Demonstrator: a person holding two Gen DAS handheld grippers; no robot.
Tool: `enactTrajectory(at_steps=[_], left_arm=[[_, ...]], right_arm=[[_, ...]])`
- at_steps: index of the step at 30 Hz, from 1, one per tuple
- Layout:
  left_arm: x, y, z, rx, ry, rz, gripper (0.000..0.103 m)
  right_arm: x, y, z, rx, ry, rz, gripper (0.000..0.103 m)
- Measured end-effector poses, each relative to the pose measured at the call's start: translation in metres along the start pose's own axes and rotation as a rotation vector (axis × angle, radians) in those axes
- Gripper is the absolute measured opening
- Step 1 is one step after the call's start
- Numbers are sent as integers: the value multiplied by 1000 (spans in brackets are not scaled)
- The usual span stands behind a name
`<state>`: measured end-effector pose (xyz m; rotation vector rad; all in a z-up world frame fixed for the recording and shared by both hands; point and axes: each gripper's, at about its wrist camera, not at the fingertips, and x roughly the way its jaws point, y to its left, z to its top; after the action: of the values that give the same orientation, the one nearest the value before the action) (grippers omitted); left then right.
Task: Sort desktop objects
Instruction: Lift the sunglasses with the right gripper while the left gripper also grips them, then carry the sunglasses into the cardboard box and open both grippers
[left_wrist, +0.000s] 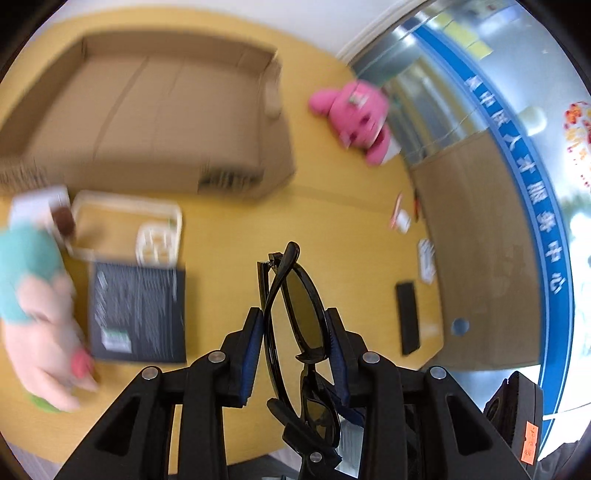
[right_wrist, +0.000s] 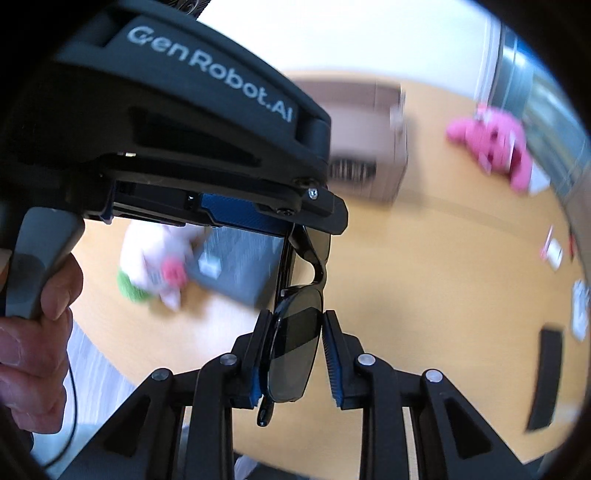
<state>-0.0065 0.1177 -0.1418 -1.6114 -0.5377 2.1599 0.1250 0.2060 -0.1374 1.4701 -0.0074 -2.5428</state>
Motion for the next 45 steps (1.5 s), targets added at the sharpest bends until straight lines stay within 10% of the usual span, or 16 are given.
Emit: enactTrajectory(at_steps=[12,27,45], left_arm=[[-116,5,120,78,-236,-7,35],[-197,73,257,150,-295,-11,36],[-139,188,391,158,-158,19,36]], right_arm=[[-25,12,122,-58,-213,8,26],[-9,93,268,-62,-283,-10,26],[114,109,380,49,-174,30,25]])
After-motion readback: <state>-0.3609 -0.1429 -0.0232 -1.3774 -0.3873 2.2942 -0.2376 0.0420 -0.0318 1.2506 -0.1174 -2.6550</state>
